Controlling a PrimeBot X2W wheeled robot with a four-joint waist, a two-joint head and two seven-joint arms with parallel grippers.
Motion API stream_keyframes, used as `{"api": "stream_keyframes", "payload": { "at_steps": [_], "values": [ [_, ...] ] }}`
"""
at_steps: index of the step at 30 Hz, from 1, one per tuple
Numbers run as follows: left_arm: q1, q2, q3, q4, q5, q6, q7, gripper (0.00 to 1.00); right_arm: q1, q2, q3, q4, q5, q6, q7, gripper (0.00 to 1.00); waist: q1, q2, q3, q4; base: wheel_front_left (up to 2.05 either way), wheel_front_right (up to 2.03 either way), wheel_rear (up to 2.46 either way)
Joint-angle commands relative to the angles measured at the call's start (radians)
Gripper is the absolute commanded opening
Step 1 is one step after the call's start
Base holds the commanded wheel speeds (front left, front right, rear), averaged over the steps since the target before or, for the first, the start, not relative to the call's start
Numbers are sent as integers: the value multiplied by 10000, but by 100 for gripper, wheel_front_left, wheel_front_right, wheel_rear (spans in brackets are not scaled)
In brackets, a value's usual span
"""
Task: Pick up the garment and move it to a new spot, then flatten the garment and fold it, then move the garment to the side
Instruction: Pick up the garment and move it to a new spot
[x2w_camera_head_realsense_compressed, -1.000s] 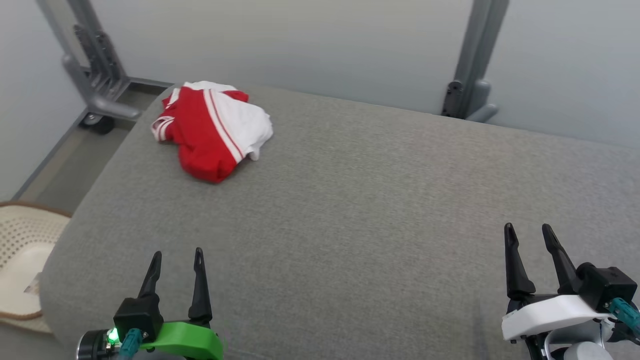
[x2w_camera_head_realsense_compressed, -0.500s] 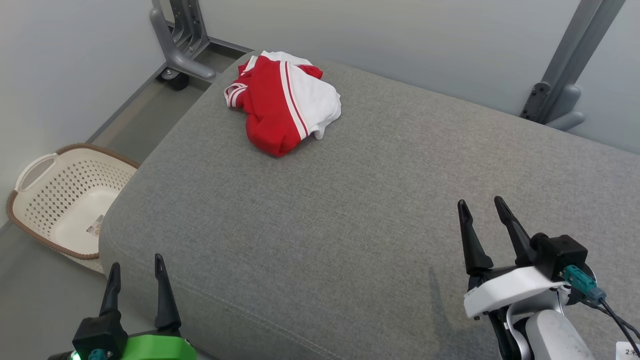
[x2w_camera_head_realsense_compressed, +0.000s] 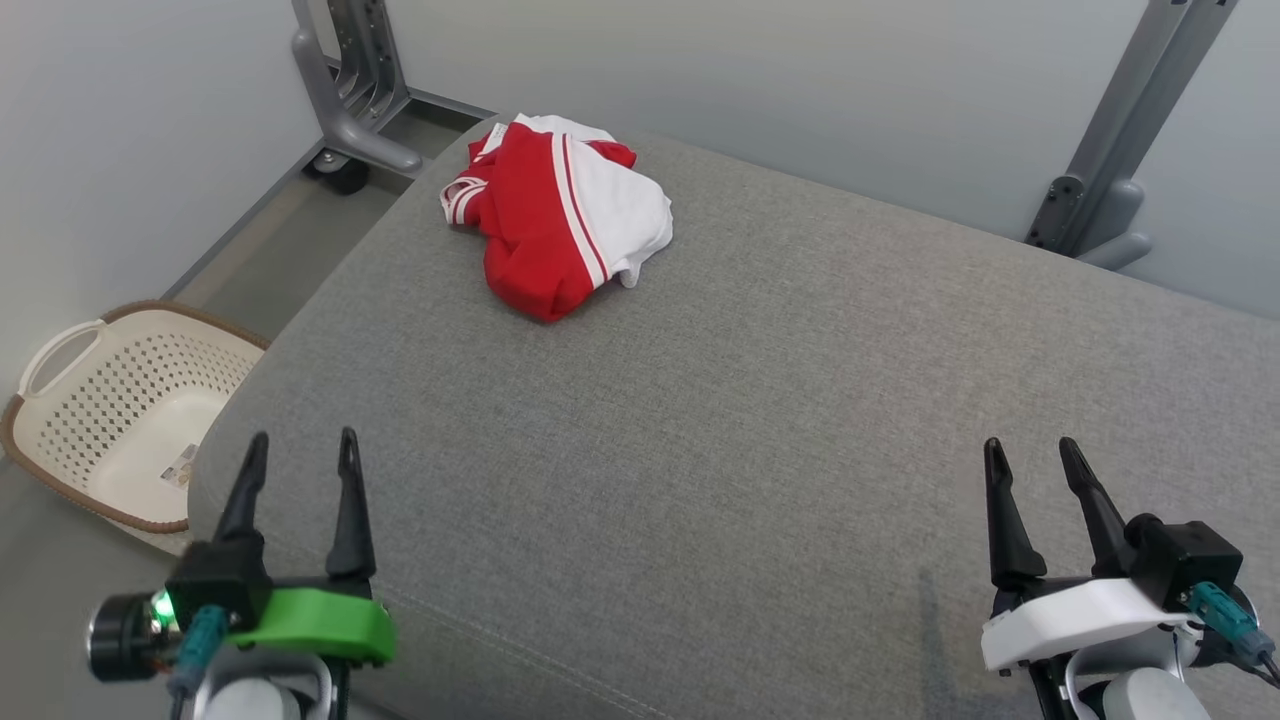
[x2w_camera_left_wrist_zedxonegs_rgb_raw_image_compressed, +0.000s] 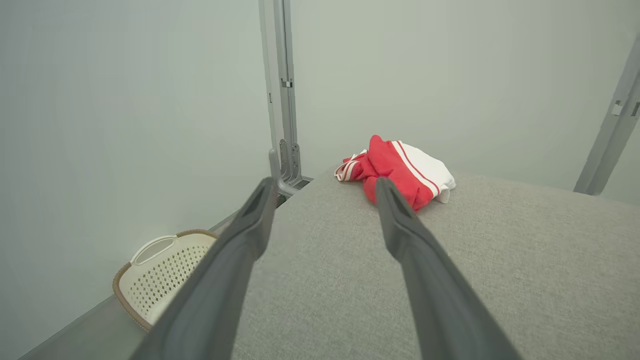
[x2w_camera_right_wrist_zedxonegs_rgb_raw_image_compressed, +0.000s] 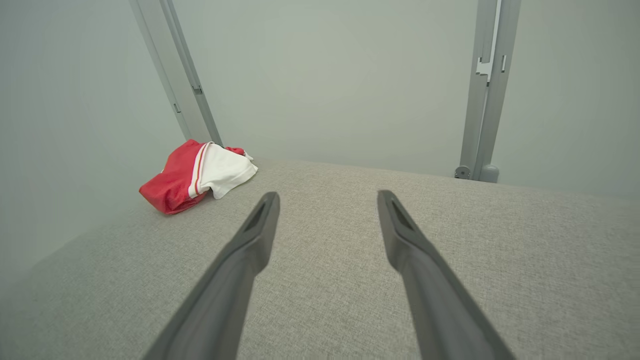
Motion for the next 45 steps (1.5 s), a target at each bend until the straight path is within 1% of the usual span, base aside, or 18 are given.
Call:
{"api": "stream_keyframes", "payload": {
  "at_steps": [1, 6, 12, 13, 17, 19, 23, 25, 28, 30, 34, 41, 44, 45],
  "values": [
    [-406, 151, 39, 50, -3, -81, 5, 100, 46, -27, -29, -167, -111, -7, 18, 100, 0, 0, 239, -347, 0, 0, 0],
    [-2155, 827, 234, 442, 47, -338, 273, 100, -329, -38, 29, -876, -475, -9, 344, 100, 0, 0, 1200, -1411, 0, 0, 0],
    [-4754, 1718, 444, 1436, -289, -871, 1190, 100, -825, -36, 67, -1709, -945, -9, 775, 100, 0, 0, 2458, -2602, 0, 0, 0],
    [-4754, 1718, 444, 1436, -289, -871, 1190, 100, -825, -36, 67, -1709, -945, -9, 775, 100, 0, 0, 2458, -2602, 0, 0, 0],
    [-6379, 2340, 308, 2496, -616, -1194, 1845, 100, -1152, -32, 173, -2141, -946, -9, 943, 100, 0, 0, 3251, -3304, 0, 0, 0],
    [-7092, 2686, 357, 3135, -820, -1268, 2172, 100, -1328, -33, 287, -2359, -876, -9, 995, 100, 0, 0, 3630, -3625, 0, 0, 0],
    [-8101, 3091, 407, 4436, -1168, -1320, 2689, 100, -1630, -24, 576, -2795, -884, -9, 978, 100, 0, 0, 4289, -4177, 0, 0, 0],
    [-8373, 3384, 473, 5108, -1059, -1174, 2748, 100, -1743, -26, 745, -2930, -912, -9, 953, 100, 0, 0, 4546, -4428, 0, 0, 0],
    [-8647, 3383, 624, 6022, -1218, -967, 2728, 100, -1798, -24, 776, -3063, -954, -9, 913, 100, 0, 0, 4800, -4655, 0, 0, 0],
    [-8761, 3274, 722, 6540, -1386, -955, 2645, 100, -1819, -22, 725, -3102, -1000, -9, 882, 100, 0, 0, 4917, -4712, 0, 0, 0],
    [-8769, 3101, 620, 7423, -1456, -1036, 2542, 100, -1721, -19, 590, -3198, -1105, -9, 867, 100, 0, 0, 5060, -4686, 0, 0, 0],
    [-9043, 3080, 513, 8657, -1641, -1107, 2861, 100, -1746, -21, 594, -3369, -1259, -9, 985, 100, 0, 0, 5236, -4586, 0, 0, 0],
    [-9102, 3103, 396, 9030, -1574, -1111, 2945, 100, -1792, -21, 662, -3356, -1124, -9, 1004, 100, 0, 0, 5251, -4557, 0, 0, 0],
    [-9112, 3083, 360, 9153, -1567, -1120, 2988, 92, -1797, -22, 659, -3329, -1112, -9, 1002, 100, 0, 0, 5244, -4551, 0, 0, 0]
  ]
}}
